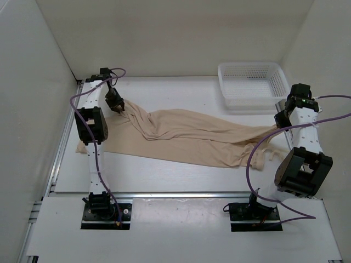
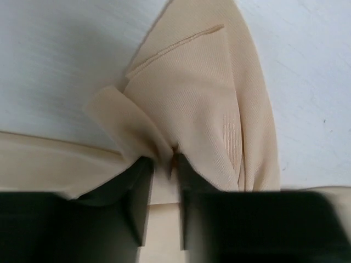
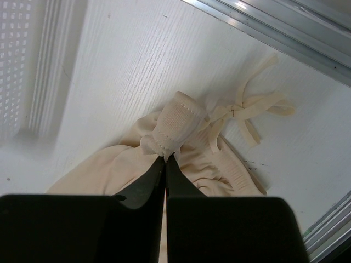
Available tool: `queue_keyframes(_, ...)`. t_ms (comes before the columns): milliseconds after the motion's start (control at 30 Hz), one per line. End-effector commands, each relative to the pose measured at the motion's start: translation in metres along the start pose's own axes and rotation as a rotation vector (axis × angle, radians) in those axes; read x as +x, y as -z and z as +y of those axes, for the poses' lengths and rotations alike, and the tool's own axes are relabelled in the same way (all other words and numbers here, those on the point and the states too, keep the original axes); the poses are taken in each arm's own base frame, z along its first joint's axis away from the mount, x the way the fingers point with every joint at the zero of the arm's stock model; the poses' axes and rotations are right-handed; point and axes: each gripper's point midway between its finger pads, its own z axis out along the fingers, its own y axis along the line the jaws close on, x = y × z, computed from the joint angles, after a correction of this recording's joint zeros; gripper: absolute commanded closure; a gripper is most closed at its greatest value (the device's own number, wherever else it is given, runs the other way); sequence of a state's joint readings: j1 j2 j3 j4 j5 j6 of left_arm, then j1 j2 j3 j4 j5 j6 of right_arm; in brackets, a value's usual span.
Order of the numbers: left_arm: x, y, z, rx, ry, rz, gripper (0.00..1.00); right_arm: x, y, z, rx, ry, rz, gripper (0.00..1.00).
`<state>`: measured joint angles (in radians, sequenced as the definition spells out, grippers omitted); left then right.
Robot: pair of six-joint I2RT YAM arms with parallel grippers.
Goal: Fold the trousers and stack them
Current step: Flatten the trousers out
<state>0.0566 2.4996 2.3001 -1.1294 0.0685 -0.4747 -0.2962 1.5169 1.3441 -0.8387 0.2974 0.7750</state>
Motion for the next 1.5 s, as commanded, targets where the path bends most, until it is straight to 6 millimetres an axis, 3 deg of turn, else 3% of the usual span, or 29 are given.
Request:
queue_keyframes(0,-0.022,0.03,-0.009,0.03,0.013,-0.084,0.7,-0.006,0.004,0.003,-0.019,0.003,-0.021,1.0)
queue_keyframes(33,-0.026,0.043,-0.009,0.03,0.026,-0.109,0.76,-0.006,0.004,0.003,-0.019,0.003,-0.021,1.0)
queue_keyframes(67,-0.028,0.053,-0.012,0.04,0.025,-0.127,0.76,-0.006,0.004,0.003,-0.019,0.012,-0.021,1.0)
queue_keyframes(100,-0.03,0.059,-0.011,0.039,0.025,-0.145,0.71,-0.005,0.004,0.004,-0.026,0.012,-0.015,1.0)
queue_keyframes(133,-0.031,0.071,-0.013,0.048,0.024,-0.162,0.6,-0.005,0.004,0.004,-0.026,0.012,-0.015,1.0)
queue_keyframes(167,-0.032,0.075,-0.013,0.051,0.013,-0.171,0.38,-0.002,0.003,0.002,-0.02,0.014,-0.009,1.0)
queue_keyframes(267,-0.036,0.08,-0.014,0.077,0.007,-0.174,0.31,-0.001,0.003,0.003,-0.026,0.015,-0.002,1.0)
queue_keyframes(367,-0.03,0.07,-0.011,0.064,0.009,-0.148,0.5,0.0,0.004,0.002,-0.026,0.015,-0.002,1.0)
queue_keyframes(433,-0.02,0.06,-0.005,0.045,0.012,-0.111,0.57,0.0,0.004,0.002,-0.026,0.015,-0.002,1.0)
queue_keyframes(633,-0.017,0.032,-0.001,0.028,0.015,-0.077,0.52,0.0,0.004,0.002,-0.026,0.015,-0.002,1.0)
queue_keyframes(767,-0.015,0.026,0.0,0.022,0.016,-0.066,0.52,0.0,0.004,0.002,-0.026,0.015,-0.002,1.0)
queue_keyframes(833,-0.016,0.026,0.002,0.014,0.016,-0.07,0.57,0.0,0.004,0.002,-0.026,0.015,-0.002,1.0)
queue_keyframes(900,-0.016,0.026,0.002,0.014,0.016,-0.07,0.7,0.0,0.004,0.002,-0.026,0.015,-0.002,1.0)
queue_keyframes(967,-0.017,0.026,0.005,-0.006,0.017,-0.08,0.72,0.001,0.004,0.003,-0.033,0.015,0.004,1.0)
queue_keyframes(1000,-0.017,0.026,0.005,-0.006,0.017,-0.081,0.69,0.001,0.004,0.003,-0.033,0.015,0.004,1.0)
queue_keyframes(1067,-0.019,0.026,0.007,-0.019,0.017,-0.087,0.45,0.001,0.004,0.003,-0.033,0.015,0.004,1.0)
queue_keyframes(1133,-0.022,0.026,0.013,-0.029,0.026,-0.093,0.42,0.001,0.004,0.003,-0.033,0.015,0.004,1.0)
queue_keyframes(1300,-0.015,0.012,0.018,-0.043,0.027,-0.065,0.61,0.005,0.003,0.002,-0.033,0.017,0.017,1.0)
queue_keyframes(1467,-0.012,0.001,0.018,-0.043,0.019,-0.044,0.71,0.006,0.004,0.0,-0.033,0.017,0.017,1.0)
